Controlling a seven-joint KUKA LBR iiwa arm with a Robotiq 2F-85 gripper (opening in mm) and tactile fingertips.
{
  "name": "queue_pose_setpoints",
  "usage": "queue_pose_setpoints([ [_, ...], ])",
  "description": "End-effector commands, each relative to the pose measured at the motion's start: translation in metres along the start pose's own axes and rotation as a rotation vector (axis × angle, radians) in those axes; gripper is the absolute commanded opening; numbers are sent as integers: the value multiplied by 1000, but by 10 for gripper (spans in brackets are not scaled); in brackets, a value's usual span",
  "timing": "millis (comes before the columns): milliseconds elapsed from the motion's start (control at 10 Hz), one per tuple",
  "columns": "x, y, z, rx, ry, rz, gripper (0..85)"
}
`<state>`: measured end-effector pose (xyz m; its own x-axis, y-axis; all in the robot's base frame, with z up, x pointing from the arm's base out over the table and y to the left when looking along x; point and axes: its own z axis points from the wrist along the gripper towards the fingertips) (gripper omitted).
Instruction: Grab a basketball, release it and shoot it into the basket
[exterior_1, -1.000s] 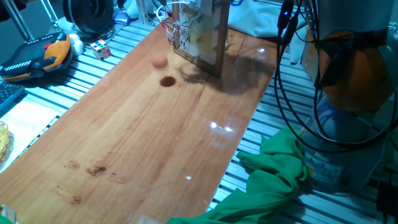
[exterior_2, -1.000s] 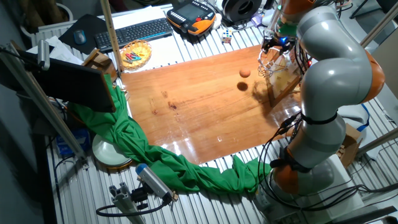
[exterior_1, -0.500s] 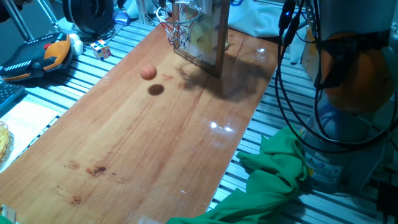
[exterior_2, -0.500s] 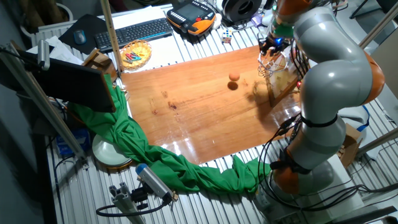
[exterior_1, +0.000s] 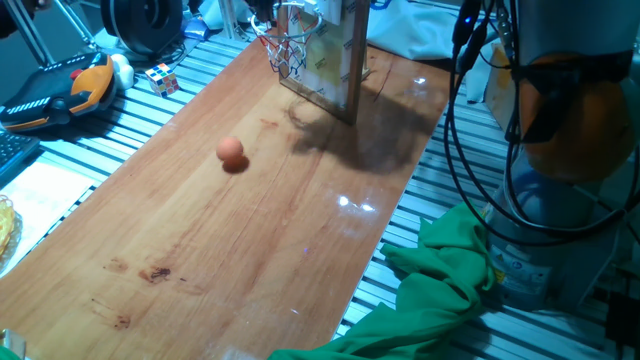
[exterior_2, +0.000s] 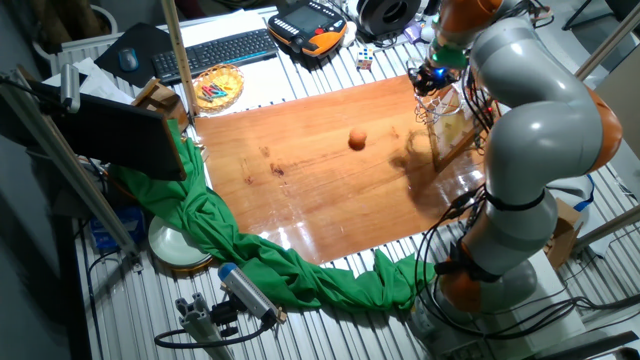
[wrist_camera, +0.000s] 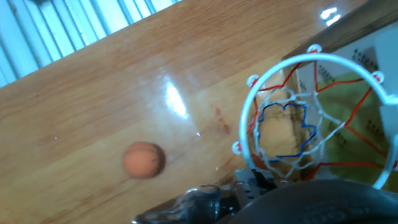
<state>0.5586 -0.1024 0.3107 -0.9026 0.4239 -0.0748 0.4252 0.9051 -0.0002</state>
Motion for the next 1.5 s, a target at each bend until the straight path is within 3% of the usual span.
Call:
queue_pose_setpoints([
  [0, 3, 3, 1, -4, 3, 4, 7],
  [200, 13, 10, 4, -7, 20, 31, 7],
  [500, 34, 22, 9, 10, 17, 61, 7],
  [800, 40, 25, 10, 9, 31, 69, 7],
  [1100, 51, 28, 14, 14, 22, 52, 7],
  [1400, 50, 28, 14, 18, 18, 51, 7],
])
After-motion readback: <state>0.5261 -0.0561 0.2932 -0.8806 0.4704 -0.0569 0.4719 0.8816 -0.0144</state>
